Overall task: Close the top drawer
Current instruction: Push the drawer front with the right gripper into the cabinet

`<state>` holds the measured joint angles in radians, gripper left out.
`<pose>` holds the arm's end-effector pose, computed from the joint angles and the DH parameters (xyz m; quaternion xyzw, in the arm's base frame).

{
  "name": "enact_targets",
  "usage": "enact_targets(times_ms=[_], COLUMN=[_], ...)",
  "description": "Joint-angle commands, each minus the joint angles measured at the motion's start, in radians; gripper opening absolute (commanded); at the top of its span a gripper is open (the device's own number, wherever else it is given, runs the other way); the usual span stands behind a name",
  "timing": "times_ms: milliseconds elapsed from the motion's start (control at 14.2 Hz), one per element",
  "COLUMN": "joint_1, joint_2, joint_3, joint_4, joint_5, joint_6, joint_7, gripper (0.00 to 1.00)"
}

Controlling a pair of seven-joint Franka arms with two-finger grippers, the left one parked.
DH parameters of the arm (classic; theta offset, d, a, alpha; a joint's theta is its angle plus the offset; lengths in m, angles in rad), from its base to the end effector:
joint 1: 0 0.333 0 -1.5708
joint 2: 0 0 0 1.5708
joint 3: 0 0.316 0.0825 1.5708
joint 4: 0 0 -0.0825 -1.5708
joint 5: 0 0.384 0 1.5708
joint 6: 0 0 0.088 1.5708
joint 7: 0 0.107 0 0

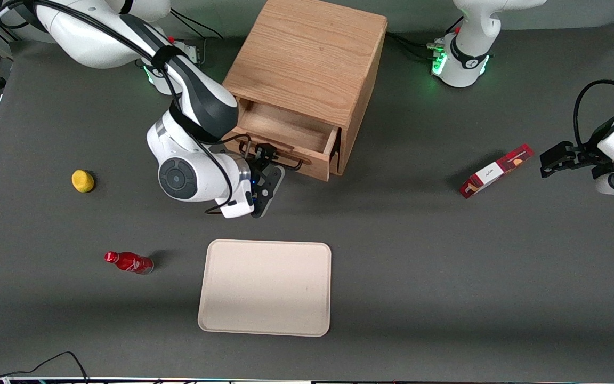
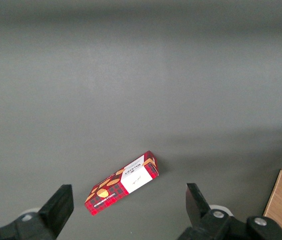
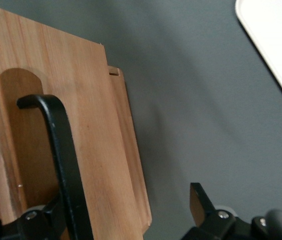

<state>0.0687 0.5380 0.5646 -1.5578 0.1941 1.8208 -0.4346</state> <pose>0.5550 0.3617 0.3658 -0.8583 -0.4480 0.1197 0.2197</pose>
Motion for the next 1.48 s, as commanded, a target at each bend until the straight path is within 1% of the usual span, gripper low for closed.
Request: enact_targets(times_ms=[0,424,918,1412], joint_1=[-0.013,-0.012,-0.013,-0.012], joint_2=[-0.078,-0.135,-0.136,-0.159], joint_3=[0.014,0.037,0.084,0.1], joint_4=[-0.096,-0.18,-0.183,-0.225], joint_5=[0.047,0.094,0.105,0.107], joint_6=[0.032,0.074,0.08,0.114], joint_7=[0.02,0.023,0.073,0.074], gripper=[1.0,1.0,1.0,1.0])
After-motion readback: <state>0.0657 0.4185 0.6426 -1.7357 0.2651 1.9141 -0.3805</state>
